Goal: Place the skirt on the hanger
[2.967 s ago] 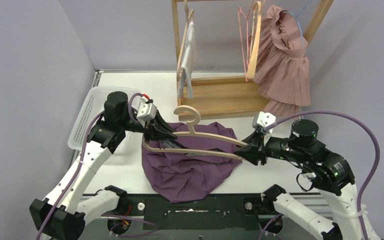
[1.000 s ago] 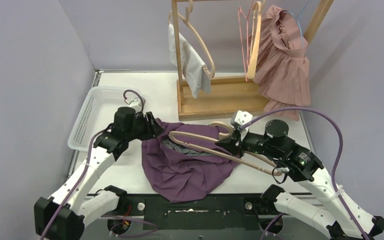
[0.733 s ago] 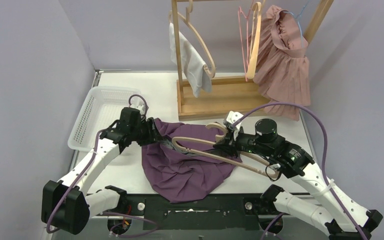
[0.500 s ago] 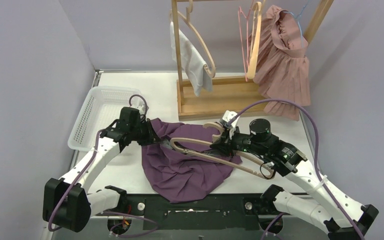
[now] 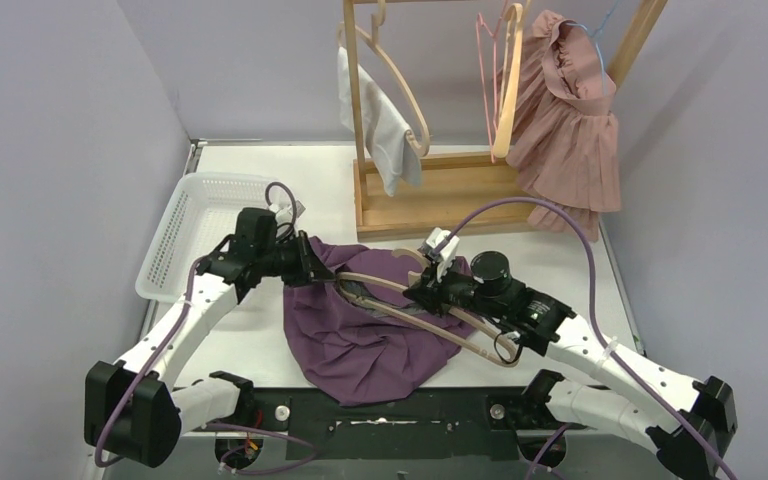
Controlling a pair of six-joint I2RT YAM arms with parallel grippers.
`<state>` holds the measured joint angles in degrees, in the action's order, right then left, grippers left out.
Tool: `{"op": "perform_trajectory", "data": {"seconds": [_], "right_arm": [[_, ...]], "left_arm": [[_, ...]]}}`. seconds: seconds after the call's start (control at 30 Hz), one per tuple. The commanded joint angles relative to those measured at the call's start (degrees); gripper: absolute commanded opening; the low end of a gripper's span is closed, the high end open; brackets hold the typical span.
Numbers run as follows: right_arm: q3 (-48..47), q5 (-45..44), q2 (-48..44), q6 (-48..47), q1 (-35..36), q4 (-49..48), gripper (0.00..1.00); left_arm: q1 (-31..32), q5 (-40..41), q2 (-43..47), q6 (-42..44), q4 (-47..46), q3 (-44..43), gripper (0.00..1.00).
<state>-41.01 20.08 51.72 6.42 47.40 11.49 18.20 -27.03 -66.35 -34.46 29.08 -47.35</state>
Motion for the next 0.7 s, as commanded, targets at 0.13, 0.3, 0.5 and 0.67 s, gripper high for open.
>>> {"op": "perform_trajectory", "data": {"seconds": [0.13, 0.3, 0.5, 0.67], "right_arm": [[8.55, -6.63, 1.58, 1.89, 0.79, -27.25, 0.0], [13.44, -7.13, 7.04, 2.33, 1.47, -42.31, 0.0], [14.92, -7.6, 14.23, -0.79, 1.98, -53.6, 0.0], [16.1, -6.73, 16.15, -3.17, 2.0, -58.92, 0.0]], "left_arm": [[3.9, -21.41, 5.07, -10.05, -26.7, 5.29, 0.0], [7.16, -21.26, 2.84, -11.97, -35.23, 7.51, 0.0], [8.07, -20.61, 1.7, -4.78, -34.02, 7.26, 0.2], [4.3, -14.92, 1.6, 11.71, -19.01, -0.92, 0.39]]}}
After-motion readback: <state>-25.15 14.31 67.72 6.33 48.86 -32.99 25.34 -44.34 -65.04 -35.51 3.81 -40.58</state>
